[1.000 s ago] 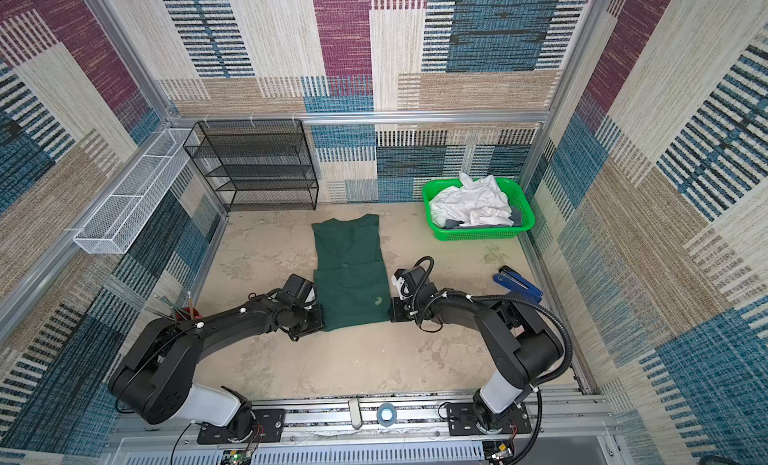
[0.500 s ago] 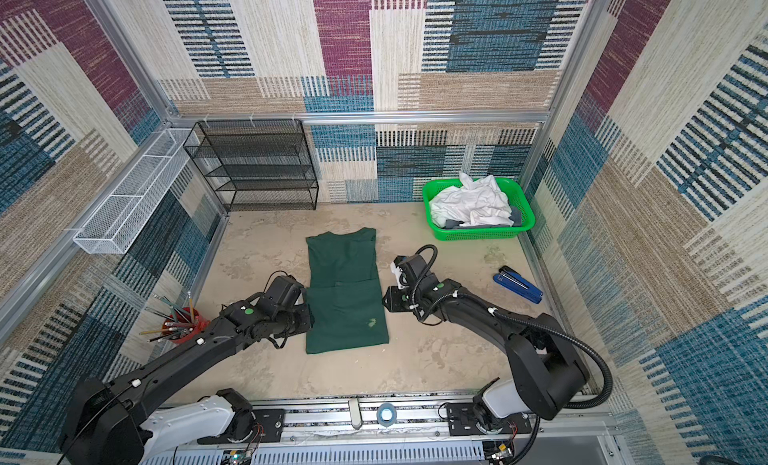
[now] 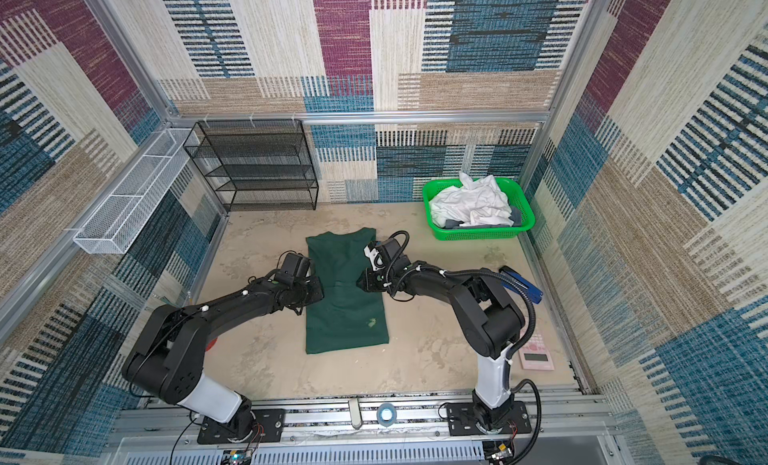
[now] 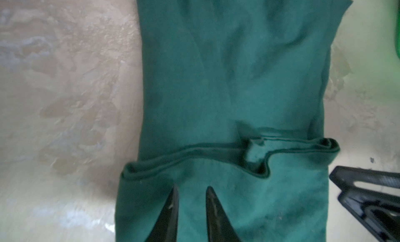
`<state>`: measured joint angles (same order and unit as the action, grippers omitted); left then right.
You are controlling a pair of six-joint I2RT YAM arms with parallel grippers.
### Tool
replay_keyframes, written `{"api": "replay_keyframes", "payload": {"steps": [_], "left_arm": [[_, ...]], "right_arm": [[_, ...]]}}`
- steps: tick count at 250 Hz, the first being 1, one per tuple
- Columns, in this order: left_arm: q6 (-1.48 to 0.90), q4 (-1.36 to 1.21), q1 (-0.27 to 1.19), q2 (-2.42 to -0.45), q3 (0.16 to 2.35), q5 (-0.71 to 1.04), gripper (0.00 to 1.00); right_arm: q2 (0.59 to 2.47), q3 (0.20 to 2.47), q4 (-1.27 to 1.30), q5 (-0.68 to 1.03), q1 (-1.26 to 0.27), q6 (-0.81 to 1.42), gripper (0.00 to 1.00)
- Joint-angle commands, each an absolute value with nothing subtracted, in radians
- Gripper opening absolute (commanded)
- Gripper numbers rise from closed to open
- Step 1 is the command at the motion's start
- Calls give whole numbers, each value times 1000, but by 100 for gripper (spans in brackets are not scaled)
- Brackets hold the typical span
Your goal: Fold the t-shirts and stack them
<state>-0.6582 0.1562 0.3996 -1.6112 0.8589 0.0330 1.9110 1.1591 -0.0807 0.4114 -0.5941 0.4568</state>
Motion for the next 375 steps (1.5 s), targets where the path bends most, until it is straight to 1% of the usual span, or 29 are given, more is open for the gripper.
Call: {"api": "replay_keyframes", "payload": {"steps": [1, 12, 40, 82, 114, 144, 175, 216, 241, 273, 314, 343, 375], "left_arm": [[-644, 53, 383, -1652, 858, 60, 25], [-644, 44, 375, -1666, 852, 60, 25], [-642, 25, 353, -1680, 820, 45, 24], [-642, 24, 328, -1665, 767, 20, 23], [-638, 32, 317, -1649, 742, 8, 22], [-594, 7, 317, -1607, 735, 57, 22], [-563, 0, 319, -1504, 716, 164, 24], [-627, 122, 387, -1370, 660, 285, 24], [-686, 173, 474, -1300, 600, 301, 24], [-771, 148, 579, -1230, 508, 308, 24], [-817, 164, 601, -1201, 418, 220, 24], [-848, 250, 601, -1186, 391, 138, 24], [-893, 318, 601, -1144, 357, 74, 24]], "right_arm": [[1957, 1168, -39, 371, -591, 466, 29], [1965, 1156, -41, 324, -586, 468, 27], [1952, 1082, -16, 237, -563, 485, 26], [1939, 1025, -15, 178, -547, 479, 26], [1925, 1001, 7, 183, -548, 476, 26], [1881, 992, 35, 206, -549, 441, 26], [1768, 958, 34, 196, -560, 423, 28], [1651, 882, -16, 284, -601, 467, 28], [1605, 802, 0, 348, -654, 525, 27], [1589, 713, 37, 388, -717, 589, 27], [1578, 625, 48, 340, -726, 633, 27], [1557, 605, -37, 255, -725, 642, 27], [1551, 596, -94, 219, -726, 635, 27]]}}
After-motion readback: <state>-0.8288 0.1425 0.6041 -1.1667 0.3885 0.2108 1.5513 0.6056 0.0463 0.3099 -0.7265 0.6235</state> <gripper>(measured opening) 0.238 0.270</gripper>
